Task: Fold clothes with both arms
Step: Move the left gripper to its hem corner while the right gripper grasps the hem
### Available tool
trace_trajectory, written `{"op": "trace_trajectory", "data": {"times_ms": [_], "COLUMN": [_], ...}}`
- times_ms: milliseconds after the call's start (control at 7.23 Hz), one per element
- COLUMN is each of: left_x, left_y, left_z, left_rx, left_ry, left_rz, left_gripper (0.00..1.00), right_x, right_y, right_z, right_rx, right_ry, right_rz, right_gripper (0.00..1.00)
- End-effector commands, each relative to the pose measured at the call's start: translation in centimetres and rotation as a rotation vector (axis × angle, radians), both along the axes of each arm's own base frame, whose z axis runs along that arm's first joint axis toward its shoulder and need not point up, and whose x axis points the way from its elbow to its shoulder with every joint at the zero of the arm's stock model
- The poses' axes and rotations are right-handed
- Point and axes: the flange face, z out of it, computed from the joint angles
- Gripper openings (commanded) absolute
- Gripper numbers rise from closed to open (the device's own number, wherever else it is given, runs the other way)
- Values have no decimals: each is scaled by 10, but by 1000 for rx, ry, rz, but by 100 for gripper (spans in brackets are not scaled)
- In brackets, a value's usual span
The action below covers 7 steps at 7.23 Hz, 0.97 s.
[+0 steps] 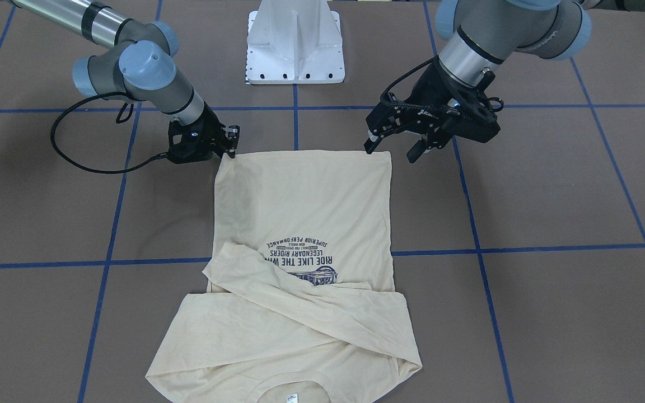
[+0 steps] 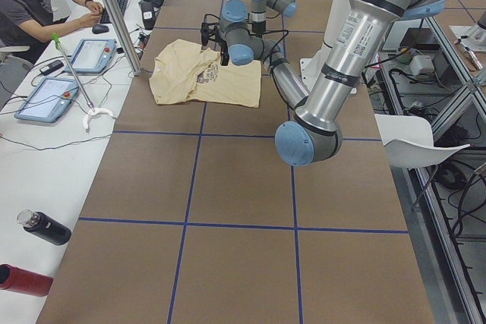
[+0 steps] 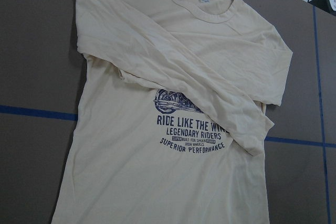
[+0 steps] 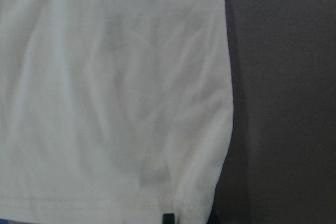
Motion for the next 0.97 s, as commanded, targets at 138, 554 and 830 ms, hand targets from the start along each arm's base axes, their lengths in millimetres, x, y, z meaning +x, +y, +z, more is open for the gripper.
{"op": "trace_trajectory", "data": {"times_ms": [138, 554, 830], "left_x": [2, 9, 34], "left_y": [1, 6, 33], "left_z": [1, 16, 49], "left_rx": [-1, -21, -52], "left_ry": [-1, -22, -74], "left_rz": [3, 17, 26], "left_gripper": [100, 100, 100], "right_x": [7, 8, 17], "right_y": [-7, -11, -16], "right_z": [-2, -3, -19], "right_rx": [-4, -26, -50], "right_ry": [-6, -6, -34], "right_rz": [8, 29, 64], "right_gripper": [0, 0, 0]}}
